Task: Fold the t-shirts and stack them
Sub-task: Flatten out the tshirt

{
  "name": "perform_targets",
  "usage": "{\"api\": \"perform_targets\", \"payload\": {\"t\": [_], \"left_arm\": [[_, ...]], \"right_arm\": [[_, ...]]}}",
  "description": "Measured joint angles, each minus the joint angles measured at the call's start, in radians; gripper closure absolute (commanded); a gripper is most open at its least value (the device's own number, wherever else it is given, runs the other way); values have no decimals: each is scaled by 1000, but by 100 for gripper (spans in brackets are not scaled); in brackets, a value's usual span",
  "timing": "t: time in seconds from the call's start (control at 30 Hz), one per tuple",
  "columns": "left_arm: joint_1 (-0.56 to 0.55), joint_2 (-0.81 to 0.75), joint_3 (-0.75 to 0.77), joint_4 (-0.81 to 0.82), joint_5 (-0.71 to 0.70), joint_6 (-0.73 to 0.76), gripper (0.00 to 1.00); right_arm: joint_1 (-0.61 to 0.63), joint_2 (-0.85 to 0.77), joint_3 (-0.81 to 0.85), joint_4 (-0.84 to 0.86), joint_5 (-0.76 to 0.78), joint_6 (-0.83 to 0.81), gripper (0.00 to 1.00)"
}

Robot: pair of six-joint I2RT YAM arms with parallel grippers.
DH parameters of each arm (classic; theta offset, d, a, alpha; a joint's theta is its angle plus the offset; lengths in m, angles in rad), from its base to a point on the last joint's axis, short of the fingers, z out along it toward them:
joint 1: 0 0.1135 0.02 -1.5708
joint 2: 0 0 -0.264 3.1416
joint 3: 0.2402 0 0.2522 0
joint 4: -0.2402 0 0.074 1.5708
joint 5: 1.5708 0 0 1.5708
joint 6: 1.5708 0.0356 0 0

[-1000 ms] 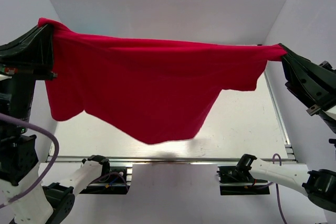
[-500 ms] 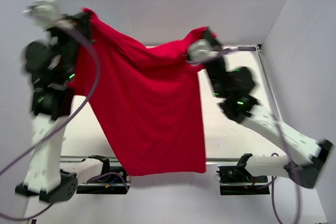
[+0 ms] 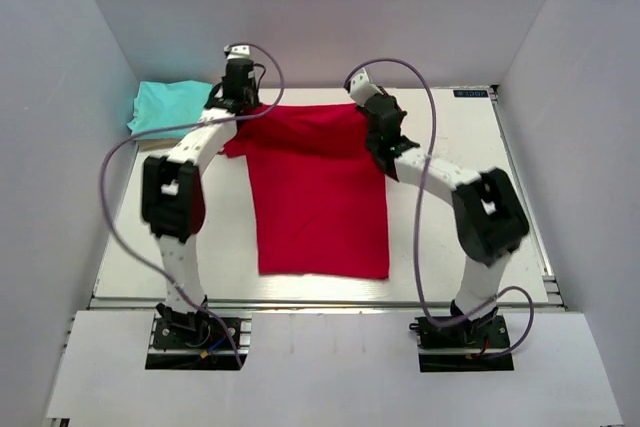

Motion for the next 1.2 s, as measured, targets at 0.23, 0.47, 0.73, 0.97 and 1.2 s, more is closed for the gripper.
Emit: {"api": "perform_targets", "payload": {"t": [0.23,0.47,0.73,0.97,1.2], "left_arm": [[5,374,348,2,69,-13,100],[5,482,410,90,137,-43,100],[5,621,592,314,143,-66,34],[6,767,661,451,134,-110,0],[9,686,602,354,211,-111,0]], "right_arm": [[-132,282,194,-139,-38,105,100],[-206,414,415,-173,-108,140,100],[-267,599,637,-111,-225,202,58],[-330,837,939,-129,-283,297,10],[-344,605,737,-428,-387,437,10]]}}
